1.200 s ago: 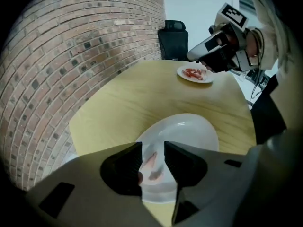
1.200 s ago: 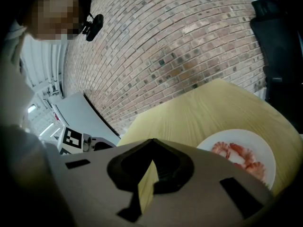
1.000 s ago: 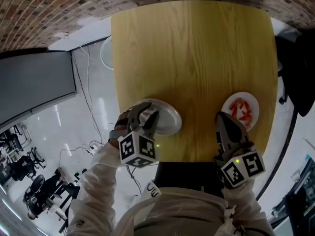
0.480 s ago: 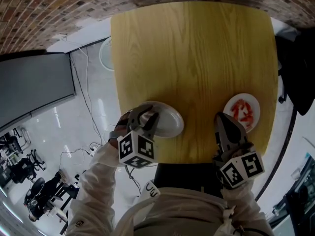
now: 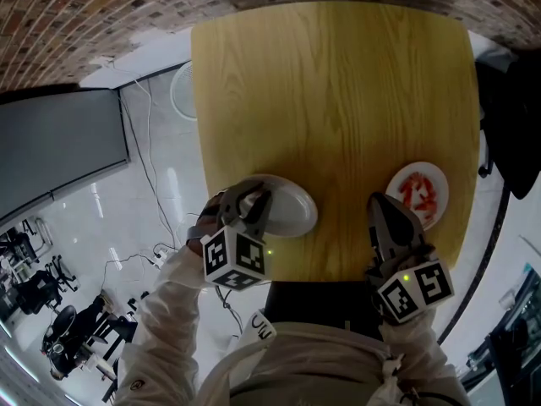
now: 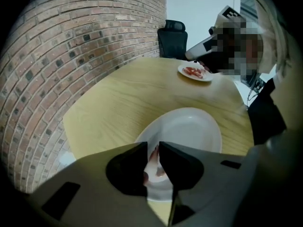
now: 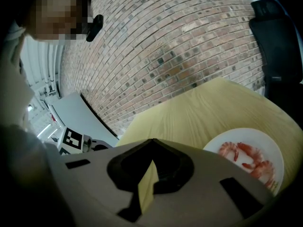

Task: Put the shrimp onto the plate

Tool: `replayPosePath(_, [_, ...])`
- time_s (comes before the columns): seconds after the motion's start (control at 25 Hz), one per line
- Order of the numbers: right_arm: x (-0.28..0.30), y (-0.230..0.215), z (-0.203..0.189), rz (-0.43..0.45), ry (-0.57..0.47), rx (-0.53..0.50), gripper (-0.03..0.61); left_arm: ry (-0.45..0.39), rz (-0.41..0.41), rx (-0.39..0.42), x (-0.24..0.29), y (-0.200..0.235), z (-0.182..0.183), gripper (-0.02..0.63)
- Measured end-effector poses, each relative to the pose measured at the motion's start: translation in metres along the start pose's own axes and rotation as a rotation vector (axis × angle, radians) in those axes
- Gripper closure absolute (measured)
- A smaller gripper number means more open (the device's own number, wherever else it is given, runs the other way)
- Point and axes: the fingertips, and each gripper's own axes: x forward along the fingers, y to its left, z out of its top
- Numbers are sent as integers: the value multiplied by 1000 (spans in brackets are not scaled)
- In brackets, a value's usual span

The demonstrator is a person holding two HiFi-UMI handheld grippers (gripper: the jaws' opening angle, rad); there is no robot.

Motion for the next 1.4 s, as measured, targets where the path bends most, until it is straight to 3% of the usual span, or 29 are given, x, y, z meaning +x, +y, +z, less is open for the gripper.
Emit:
replayPosePath(0.2, [1, -1, 0, 0, 1, 0, 555, 11, -3, -33, 2, -1, -4, 560])
replayPosePath(0.72, [-6, -1, 3, -1, -9, -7, 555, 13, 9, -114, 1, 2, -5, 563])
replayPosePath(0.96, [-14, -4, 3, -4, -18, -6, 554, 14, 44, -109, -1, 2, -5, 565])
replayPosePath(1.16, [-25, -8, 3, -12, -32, -1, 554, 1, 53, -106, -7, -4, 7, 565])
replayPosePath(1.4, [-44, -20, 5, -29, -57, 13, 554, -55, 30, -66, -13, -25, 49, 565])
